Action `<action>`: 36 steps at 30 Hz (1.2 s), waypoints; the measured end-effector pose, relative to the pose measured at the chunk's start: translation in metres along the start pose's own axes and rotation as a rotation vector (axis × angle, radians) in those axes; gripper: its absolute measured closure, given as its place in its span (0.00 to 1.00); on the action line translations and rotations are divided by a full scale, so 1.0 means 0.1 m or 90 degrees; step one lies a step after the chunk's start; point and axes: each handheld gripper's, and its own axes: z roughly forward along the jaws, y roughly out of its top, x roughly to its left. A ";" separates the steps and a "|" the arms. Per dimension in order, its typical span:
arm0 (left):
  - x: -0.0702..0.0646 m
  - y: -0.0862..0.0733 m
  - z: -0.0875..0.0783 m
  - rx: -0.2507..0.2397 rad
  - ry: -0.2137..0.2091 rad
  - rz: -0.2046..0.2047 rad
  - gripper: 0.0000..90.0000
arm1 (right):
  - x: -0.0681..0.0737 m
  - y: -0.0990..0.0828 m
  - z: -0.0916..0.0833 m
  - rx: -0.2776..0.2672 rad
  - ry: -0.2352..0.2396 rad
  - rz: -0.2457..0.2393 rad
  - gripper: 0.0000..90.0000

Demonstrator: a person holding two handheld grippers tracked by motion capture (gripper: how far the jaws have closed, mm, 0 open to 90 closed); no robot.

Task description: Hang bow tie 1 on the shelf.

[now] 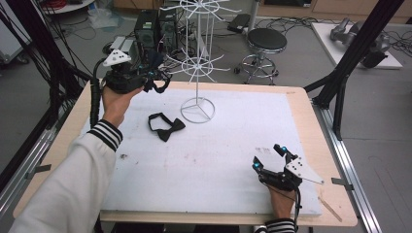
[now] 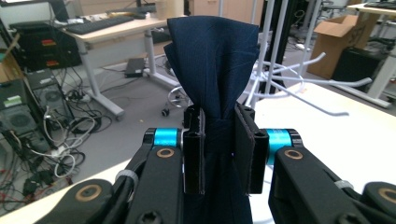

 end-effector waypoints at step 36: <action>-0.28 0.13 0.29 0.020 0.006 0.019 0.83 | 0.00 0.00 -0.01 -0.006 -0.001 0.001 0.12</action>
